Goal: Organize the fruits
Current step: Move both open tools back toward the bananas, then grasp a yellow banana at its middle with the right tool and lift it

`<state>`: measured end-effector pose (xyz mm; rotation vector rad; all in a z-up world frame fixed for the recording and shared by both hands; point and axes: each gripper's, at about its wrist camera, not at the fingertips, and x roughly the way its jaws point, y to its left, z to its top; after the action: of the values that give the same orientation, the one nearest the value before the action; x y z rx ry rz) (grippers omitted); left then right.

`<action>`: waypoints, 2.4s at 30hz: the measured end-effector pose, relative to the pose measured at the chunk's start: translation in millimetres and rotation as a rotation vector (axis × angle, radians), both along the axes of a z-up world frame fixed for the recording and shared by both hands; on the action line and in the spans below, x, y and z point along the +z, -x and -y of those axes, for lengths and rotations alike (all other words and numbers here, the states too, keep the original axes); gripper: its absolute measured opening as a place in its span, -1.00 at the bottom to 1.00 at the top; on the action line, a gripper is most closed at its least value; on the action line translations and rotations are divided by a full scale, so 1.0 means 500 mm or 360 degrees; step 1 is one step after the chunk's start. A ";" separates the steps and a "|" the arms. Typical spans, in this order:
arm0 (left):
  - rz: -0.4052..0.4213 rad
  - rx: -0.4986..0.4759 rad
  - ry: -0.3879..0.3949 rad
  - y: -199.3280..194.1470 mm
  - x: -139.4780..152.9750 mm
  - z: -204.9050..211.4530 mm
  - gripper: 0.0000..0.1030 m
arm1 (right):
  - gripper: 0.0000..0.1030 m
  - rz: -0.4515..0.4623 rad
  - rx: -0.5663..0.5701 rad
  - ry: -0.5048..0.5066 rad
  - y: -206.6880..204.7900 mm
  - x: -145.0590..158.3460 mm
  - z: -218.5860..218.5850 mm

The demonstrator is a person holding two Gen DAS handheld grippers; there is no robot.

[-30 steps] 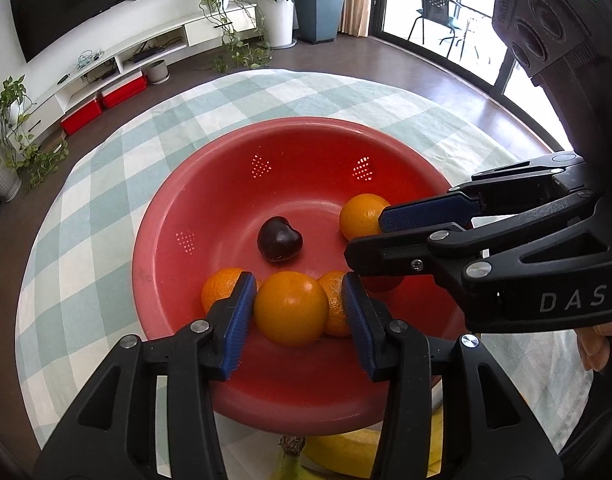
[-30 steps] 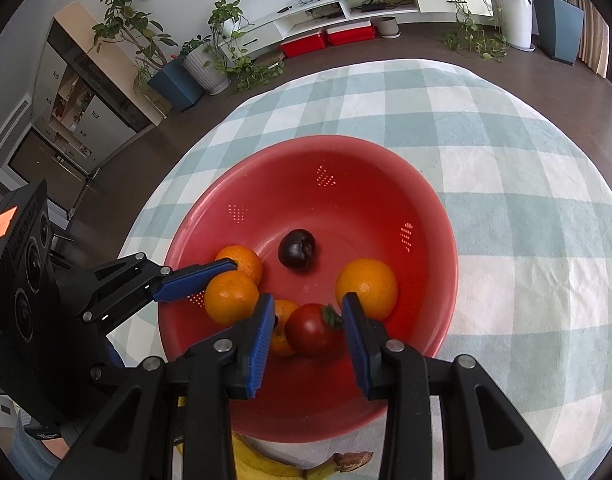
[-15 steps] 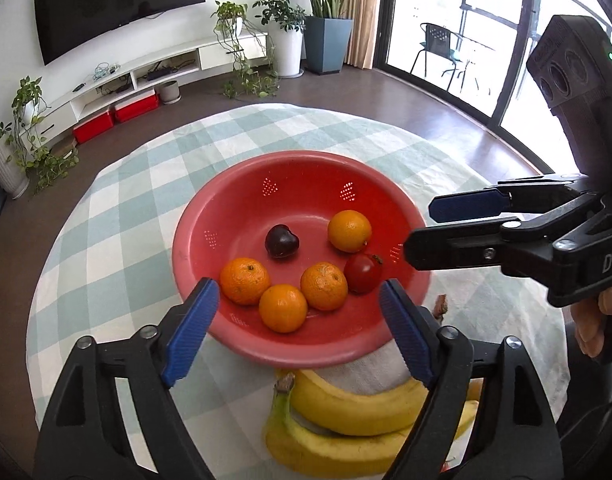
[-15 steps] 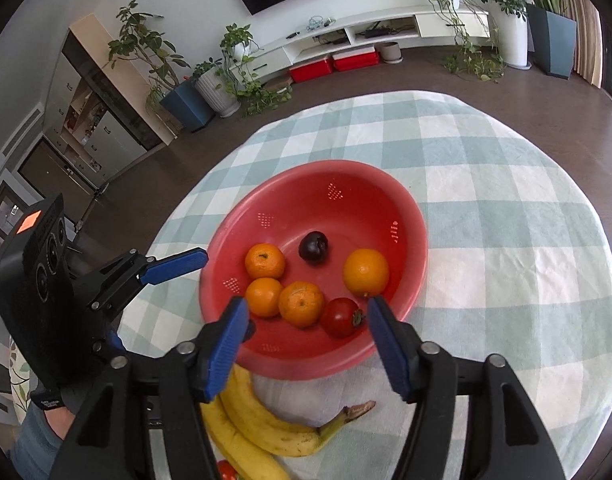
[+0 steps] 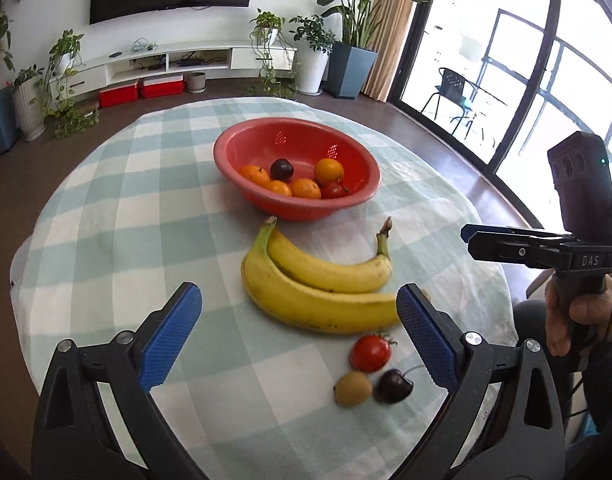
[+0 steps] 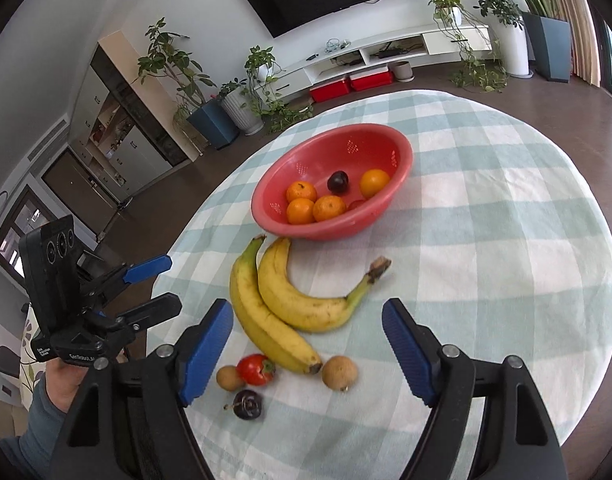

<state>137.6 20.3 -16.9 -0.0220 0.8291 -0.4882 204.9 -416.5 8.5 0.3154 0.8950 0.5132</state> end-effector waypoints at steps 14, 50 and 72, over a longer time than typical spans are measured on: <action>-0.0146 0.0069 0.0071 0.073 -0.069 -0.018 0.92 | 0.43 0.0000 0.0017 0.0126 0.075 -0.046 -0.013; -0.0175 0.0193 0.0203 0.061 -0.093 -0.080 0.92 | -0.24 -0.0038 0.0854 0.0850 -0.072 -0.057 -0.316; -0.0106 0.0251 0.0273 0.079 -0.080 -0.100 0.92 | 0.09 -0.0147 0.1000 0.1117 -0.080 -0.072 -0.380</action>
<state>98.1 70.4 -56.7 -0.2614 0.8415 -0.4101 244.9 -226.4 -27.6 -0.6061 1.2051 0.7207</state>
